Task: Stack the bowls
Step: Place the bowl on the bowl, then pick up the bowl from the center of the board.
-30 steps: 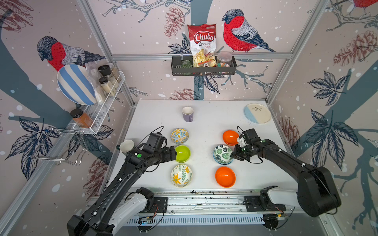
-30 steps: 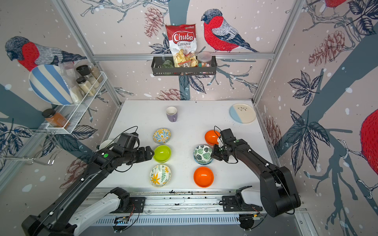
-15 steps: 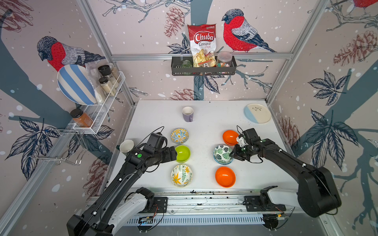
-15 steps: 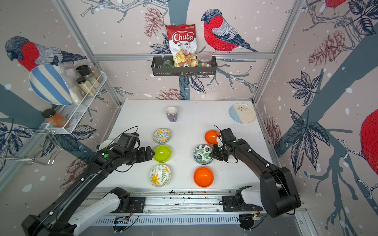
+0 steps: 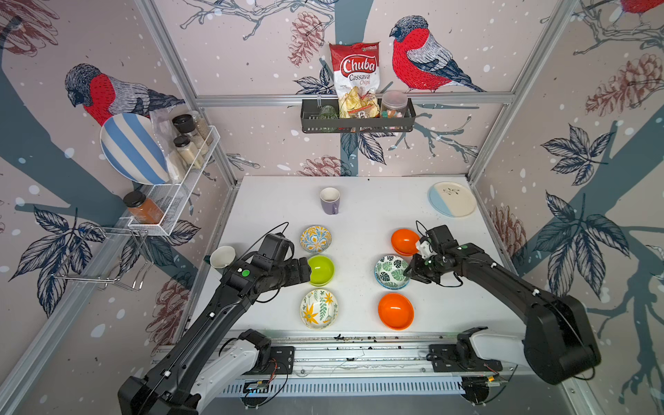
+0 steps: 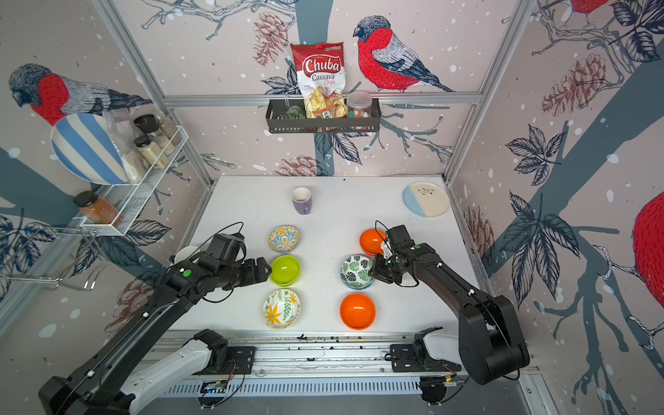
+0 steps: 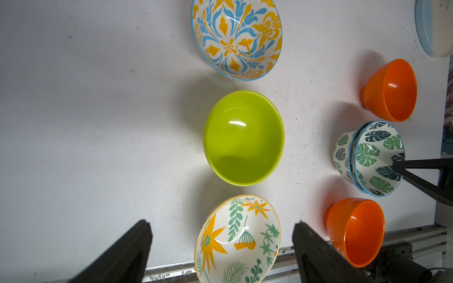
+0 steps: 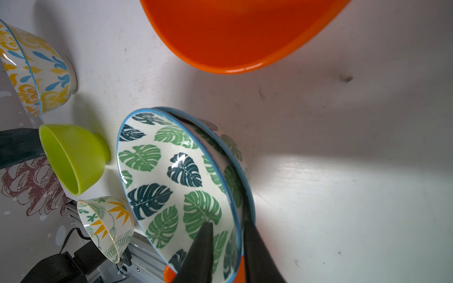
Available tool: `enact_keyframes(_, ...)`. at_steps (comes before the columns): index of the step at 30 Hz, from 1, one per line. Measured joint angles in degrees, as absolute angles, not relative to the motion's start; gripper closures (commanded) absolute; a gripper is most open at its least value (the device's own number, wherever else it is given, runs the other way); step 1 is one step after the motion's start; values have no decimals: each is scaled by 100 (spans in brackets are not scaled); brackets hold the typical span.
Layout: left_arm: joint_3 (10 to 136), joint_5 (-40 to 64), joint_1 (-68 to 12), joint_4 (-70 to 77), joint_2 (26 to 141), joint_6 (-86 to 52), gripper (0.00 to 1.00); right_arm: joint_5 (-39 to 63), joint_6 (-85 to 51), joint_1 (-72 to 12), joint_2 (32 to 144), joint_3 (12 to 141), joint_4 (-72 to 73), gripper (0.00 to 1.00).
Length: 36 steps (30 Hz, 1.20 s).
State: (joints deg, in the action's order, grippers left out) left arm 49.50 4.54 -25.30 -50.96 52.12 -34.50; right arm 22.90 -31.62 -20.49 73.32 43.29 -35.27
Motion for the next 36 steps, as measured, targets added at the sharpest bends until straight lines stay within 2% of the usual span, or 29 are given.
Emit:
enact_keyframes(12,4941,464,-2530,-5092,5205,-3450,8,2014,-3164,-2049,7028,4351,-3758,77)
enact_keyframes(20,4930,469,-2543,-5072,5199,-3450,8,1905,-3164,-2049,7046,4348,-3789,86)
enact_keyframes(36,4930,467,-2576,-5070,5199,-3450,8,1894,-3164,-2049,7131,4333,-3774,86)
